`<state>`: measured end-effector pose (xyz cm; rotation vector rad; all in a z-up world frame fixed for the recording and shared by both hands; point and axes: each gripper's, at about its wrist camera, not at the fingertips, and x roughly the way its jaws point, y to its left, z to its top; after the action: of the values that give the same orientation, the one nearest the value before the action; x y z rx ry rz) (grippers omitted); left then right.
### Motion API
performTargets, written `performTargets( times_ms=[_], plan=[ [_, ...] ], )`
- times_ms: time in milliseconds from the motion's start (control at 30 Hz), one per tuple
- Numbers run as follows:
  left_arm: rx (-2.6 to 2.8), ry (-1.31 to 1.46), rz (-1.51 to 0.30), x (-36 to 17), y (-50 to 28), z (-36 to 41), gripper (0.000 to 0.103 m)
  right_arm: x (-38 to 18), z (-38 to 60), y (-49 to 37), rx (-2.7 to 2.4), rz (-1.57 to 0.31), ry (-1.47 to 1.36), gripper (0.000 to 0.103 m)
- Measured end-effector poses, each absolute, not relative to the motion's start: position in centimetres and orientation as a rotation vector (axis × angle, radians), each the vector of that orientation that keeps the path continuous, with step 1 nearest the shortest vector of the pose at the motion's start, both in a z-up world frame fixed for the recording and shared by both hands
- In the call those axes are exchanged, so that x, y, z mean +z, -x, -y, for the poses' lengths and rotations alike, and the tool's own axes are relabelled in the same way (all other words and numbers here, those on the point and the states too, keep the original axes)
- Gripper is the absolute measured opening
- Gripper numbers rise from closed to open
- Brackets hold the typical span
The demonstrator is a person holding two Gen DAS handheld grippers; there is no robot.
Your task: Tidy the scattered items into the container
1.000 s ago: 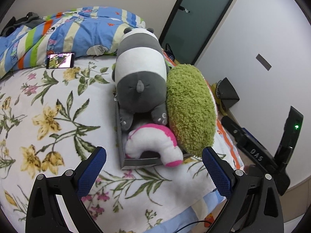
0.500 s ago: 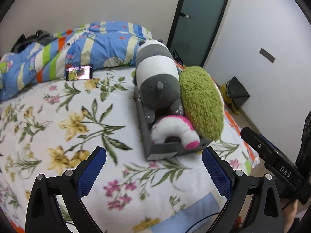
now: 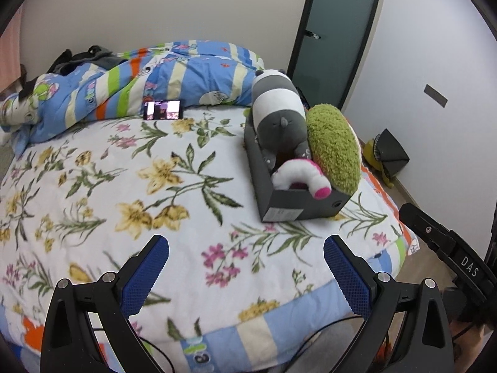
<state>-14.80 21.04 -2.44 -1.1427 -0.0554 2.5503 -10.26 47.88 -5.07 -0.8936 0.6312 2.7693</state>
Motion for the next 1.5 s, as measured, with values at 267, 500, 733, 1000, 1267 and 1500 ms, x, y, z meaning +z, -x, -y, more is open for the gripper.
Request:
performTargets(
  times_ms=[267,500,733,1000,1267,1500],
  plan=[
    [2.567,1.163,0.050,-2.9,11.2,-20.1,0.100,-5.7,-46.3,6.9,2.759,-0.589,0.896,0.103],
    [2.568,1.191,0.092,-3.8,9.2,-20.3,0.101,-4.9,-46.3,5.2,2.793,-0.576,0.863,0.103],
    [2.578,1.181,0.051,-3.9,8.1,-21.4,0.101,-4.4,-46.4,4.6,2.817,-0.537,0.833,0.103],
    [2.567,1.217,0.038,-4.6,8.2,-21.5,0.101,-5.1,-46.6,5.1,2.805,-0.548,0.859,0.103],
    [2.561,1.235,0.040,-5.0,8.1,-21.4,0.101,-5.1,-46.4,5.2,2.812,-0.538,0.871,0.103],
    [2.563,1.230,0.039,-4.9,7.8,-21.4,0.101,-4.9,-46.1,5.1,2.813,-0.532,0.866,0.103]
  ],
)
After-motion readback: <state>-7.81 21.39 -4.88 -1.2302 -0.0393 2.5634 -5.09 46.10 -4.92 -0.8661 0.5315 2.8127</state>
